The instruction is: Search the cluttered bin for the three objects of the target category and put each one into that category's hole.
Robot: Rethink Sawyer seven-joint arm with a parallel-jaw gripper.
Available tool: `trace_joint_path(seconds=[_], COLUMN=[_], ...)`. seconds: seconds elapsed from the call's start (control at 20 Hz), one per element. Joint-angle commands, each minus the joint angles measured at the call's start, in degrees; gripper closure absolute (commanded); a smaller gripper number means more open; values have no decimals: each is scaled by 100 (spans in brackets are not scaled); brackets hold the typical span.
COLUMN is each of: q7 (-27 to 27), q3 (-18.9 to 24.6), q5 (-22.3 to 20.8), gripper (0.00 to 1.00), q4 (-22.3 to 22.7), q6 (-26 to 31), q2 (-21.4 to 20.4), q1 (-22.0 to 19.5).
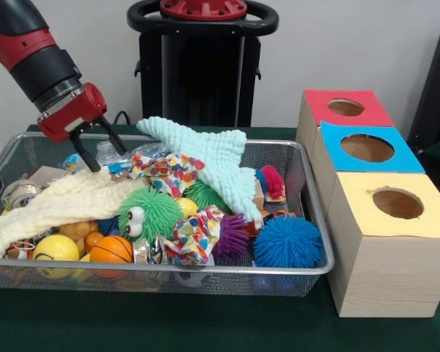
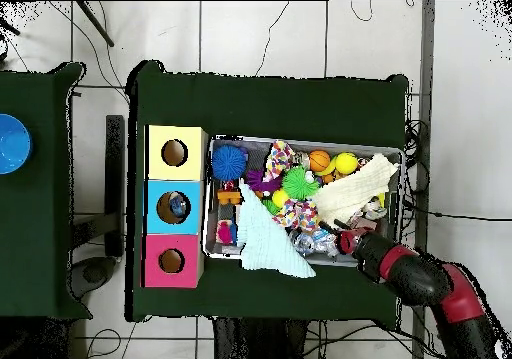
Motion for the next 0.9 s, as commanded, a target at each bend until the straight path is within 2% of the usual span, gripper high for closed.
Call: trace_joint_path(seconds=[0.05, 0.45, 0.9], q7=[-1375, -708, -368], q3=[-556, -1042, -1307], q5=[-559, -689, -729], gripper=[0, 0, 0], q4=[-584, -441, -298], q6=[345, 410, -95], q2=[-643, -1349, -1593], q1=[343, 842, 1047])
